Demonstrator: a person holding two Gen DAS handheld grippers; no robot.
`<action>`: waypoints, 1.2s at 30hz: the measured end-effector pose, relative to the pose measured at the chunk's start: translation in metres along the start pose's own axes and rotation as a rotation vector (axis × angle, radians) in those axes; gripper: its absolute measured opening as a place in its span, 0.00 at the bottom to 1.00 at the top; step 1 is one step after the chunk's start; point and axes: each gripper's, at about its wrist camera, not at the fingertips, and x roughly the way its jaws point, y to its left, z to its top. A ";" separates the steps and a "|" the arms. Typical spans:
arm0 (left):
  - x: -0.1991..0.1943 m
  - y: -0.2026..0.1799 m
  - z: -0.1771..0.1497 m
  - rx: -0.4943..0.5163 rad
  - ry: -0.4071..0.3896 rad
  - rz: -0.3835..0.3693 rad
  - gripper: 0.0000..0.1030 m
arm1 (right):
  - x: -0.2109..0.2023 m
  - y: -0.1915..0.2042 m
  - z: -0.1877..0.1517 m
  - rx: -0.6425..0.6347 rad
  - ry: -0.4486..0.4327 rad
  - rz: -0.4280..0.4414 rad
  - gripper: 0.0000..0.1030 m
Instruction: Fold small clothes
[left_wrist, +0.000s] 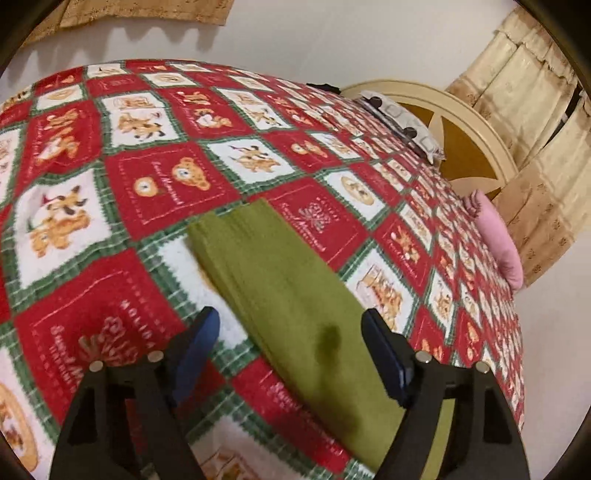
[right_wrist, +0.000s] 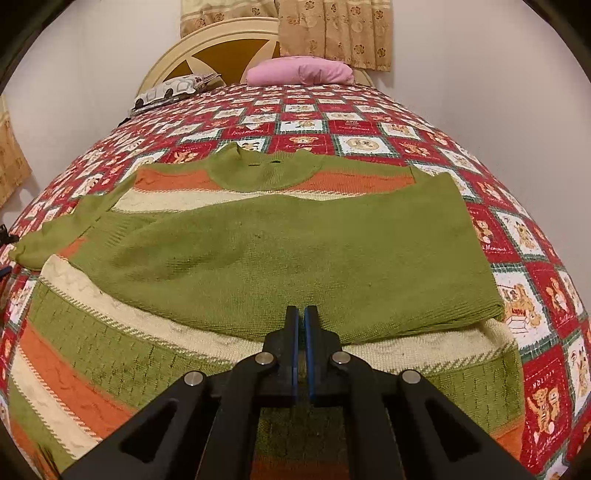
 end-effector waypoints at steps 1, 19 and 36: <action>0.002 0.001 0.002 -0.003 -0.003 -0.006 0.78 | 0.000 0.000 0.000 -0.002 0.000 -0.003 0.03; 0.020 0.029 0.015 -0.132 -0.023 -0.161 0.15 | -0.009 0.150 0.063 -0.078 -0.068 0.279 0.59; 0.025 0.034 0.019 -0.159 -0.035 -0.216 0.15 | 0.040 0.218 0.068 -0.175 -0.011 0.202 0.07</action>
